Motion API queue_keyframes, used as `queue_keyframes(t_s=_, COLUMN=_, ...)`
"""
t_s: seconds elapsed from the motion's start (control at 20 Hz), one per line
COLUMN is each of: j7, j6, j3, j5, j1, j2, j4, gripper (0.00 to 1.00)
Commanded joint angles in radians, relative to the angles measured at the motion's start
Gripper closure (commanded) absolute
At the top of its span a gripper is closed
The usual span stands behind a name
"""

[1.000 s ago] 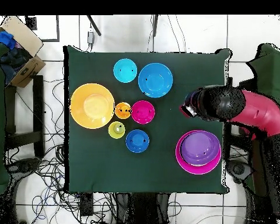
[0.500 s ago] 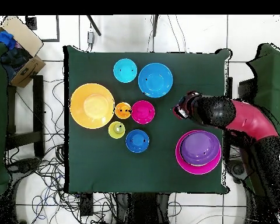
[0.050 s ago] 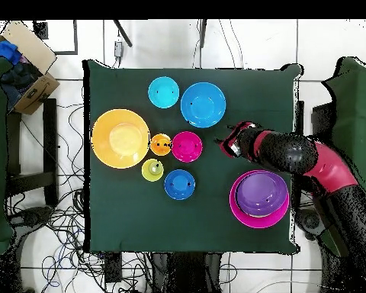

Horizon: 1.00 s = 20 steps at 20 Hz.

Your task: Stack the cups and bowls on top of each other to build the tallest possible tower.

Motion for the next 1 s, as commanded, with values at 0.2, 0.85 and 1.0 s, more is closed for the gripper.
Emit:
queue_keyframes(t_s=0.2, j7=-0.307, j6=-0.069, j3=0.118, j5=-0.230, j1=0.037, j2=0.077, j4=0.018, gripper=0.00)
queue_keyframes(t_s=0.85, j7=-0.110, j6=-0.083, j3=0.001, j5=-0.466, j1=0.149, j2=-0.041, j4=-0.026, gripper=0.00)
queue_keyframes(t_s=1.0, j7=-0.113, j6=-0.085, j3=0.019, j5=-0.468, j1=0.129, j2=-0.052, j4=-0.005, gripper=0.00)
